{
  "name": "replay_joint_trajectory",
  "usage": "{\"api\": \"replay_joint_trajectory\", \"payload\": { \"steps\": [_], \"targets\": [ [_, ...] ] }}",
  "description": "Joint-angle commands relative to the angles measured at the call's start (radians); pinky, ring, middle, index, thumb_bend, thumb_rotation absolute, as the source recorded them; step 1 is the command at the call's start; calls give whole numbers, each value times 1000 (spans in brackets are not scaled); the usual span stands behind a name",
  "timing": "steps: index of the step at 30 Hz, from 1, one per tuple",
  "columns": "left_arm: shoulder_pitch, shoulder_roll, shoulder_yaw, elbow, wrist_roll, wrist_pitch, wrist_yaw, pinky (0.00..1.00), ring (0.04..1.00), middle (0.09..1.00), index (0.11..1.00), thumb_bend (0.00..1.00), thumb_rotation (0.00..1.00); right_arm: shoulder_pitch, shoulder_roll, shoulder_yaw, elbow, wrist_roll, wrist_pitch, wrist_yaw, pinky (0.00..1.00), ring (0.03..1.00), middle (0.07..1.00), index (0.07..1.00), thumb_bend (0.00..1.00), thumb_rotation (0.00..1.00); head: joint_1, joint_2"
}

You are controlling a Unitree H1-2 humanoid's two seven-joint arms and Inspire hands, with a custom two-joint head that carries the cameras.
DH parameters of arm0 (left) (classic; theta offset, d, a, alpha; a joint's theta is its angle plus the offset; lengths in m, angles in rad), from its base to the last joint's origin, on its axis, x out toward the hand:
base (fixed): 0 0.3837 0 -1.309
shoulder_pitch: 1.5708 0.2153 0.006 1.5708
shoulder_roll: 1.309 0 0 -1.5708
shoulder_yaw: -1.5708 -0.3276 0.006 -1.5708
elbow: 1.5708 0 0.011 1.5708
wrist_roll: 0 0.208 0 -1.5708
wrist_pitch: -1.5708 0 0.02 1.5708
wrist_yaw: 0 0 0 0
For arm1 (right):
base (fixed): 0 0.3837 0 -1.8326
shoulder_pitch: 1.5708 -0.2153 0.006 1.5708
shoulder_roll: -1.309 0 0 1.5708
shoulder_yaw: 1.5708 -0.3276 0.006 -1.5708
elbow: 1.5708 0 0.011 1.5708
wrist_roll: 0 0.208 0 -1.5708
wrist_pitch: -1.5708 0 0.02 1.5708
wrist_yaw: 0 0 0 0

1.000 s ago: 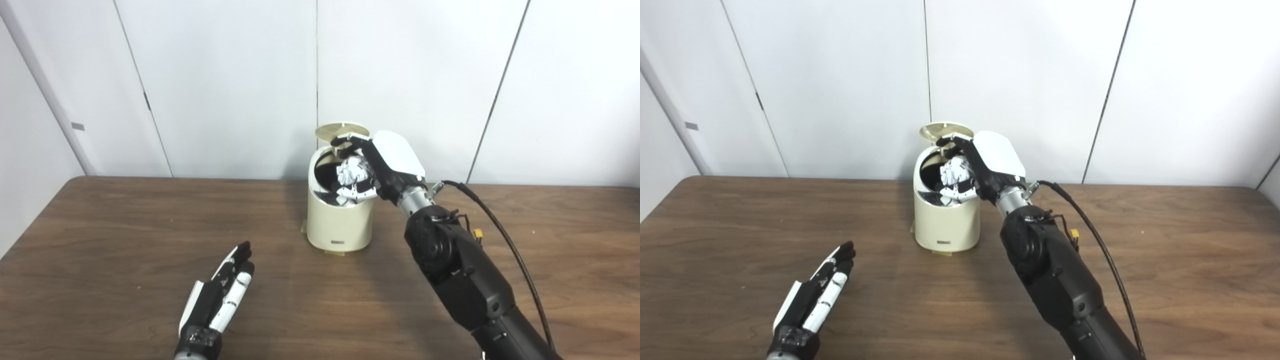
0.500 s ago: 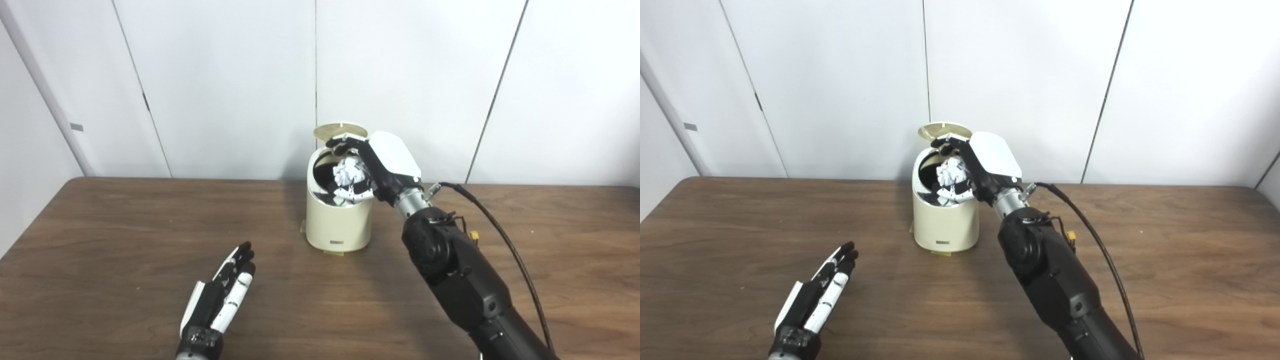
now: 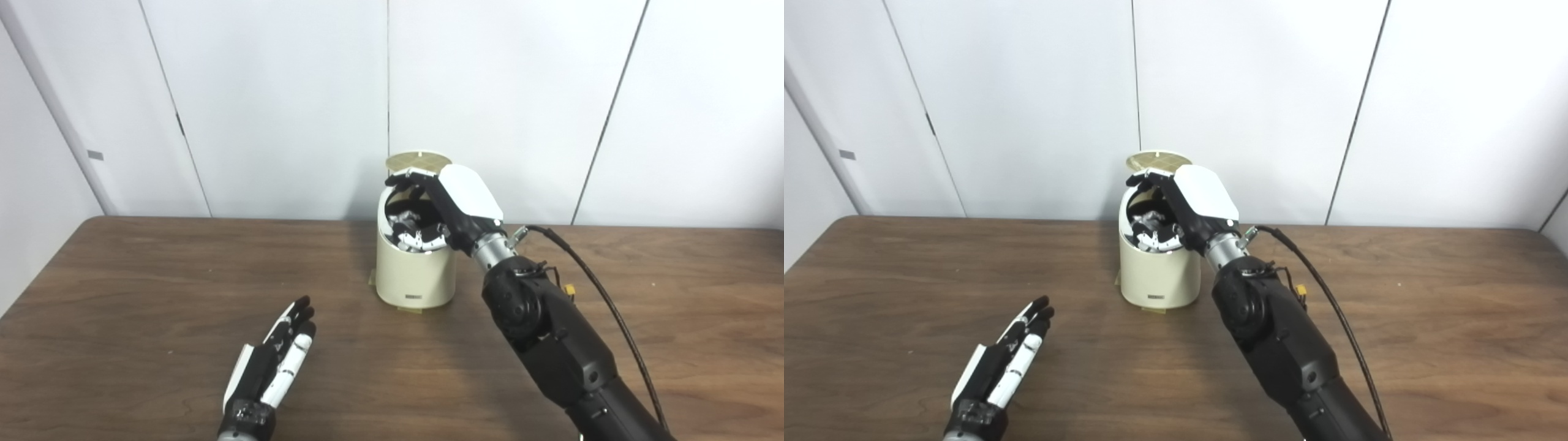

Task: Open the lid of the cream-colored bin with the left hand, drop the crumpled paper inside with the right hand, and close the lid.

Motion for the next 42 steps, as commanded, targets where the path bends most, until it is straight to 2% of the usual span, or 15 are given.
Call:
{"api": "replay_joint_trajectory", "payload": {
  "steps": [1, 5, 13, 17, 19, 21, 22, 23, 25, 28, 30, 42],
  "targets": [
    [23, -39, -1, -24, -4, -6, 4, 996, 962, 938, 989, 510, 722, -33, 3, -3, -7, 3, -3, 12, 527, 643, 706, 710, 882, 117, 0, 1],
    [21, -38, -2, -23, -2, -6, 4, 998, 964, 939, 992, 509, 726, -34, 1, -4, -7, 3, -1, 12, 584, 682, 727, 706, 880, 112, 1, 2],
    [21, -40, 0, -21, -4, -7, 6, 994, 959, 936, 989, 510, 720, -28, -4, -9, -15, 7, -5, 16, 555, 666, 716, 705, 884, 125, 0, 2],
    [20, -37, 0, -17, -3, -10, 5, 997, 960, 938, 992, 523, 721, -25, -3, -20, -27, 0, -18, -19, 634, 705, 735, 697, 859, 73, -3, 0],
    [20, -36, 0, -16, -4, -10, 3, 999, 963, 939, 992, 527, 725, -22, 1, -28, -30, 0, -38, -53, 613, 677, 714, 677, 847, 19, -3, -1],
    [19, -36, 0, -15, -3, -10, 4, 996, 964, 940, 992, 520, 727, -17, 6, -41, -31, 14, -66, -87, 508, 576, 644, 637, 806, 3, -3, -1],
    [19, -37, -1, -16, -1, -9, 4, 993, 963, 939, 991, 517, 727, -14, 10, -51, -34, 24, -85, -110, 470, 492, 577, 592, 663, 1, -3, -1],
    [18, -37, -2, -16, 1, -8, 5, 993, 963, 939, 991, 513, 728, -11, 13, -60, -36, 31, -103, -130, 417, 450, 540, 566, 582, 0, -3, -2],
    [18, -36, -4, -17, 2, -7, 4, 991, 964, 941, 992, 507, 729, -4, 17, -75, -46, 36, -130, -164, 373, 409, 512, 535, 515, 0, -3, -1],
    [18, -34, -4, -16, 2, -8, 3, 999, 969, 949, 998, 496, 729, 5, 11, -88, -58, 33, -175, -206, 320, 393, 509, 493, 498, 0, -3, -1],
    [19, -34, -2, -15, 2, -8, 3, 1000, 970, 950, 997, 508, 727, 12, 4, -96, -78, 26, -181, -216, 307, 388, 508, 486, 496, 0, -5, -2],
    [11, -27, 11, 2, -8, -20, 1, 1000, 972, 952, 993, 509, 709, 102, -38, -180, -275, 43, -116, -153, 316, 386, 505, 470, 497, 0, -13, -4]
  ]
}}
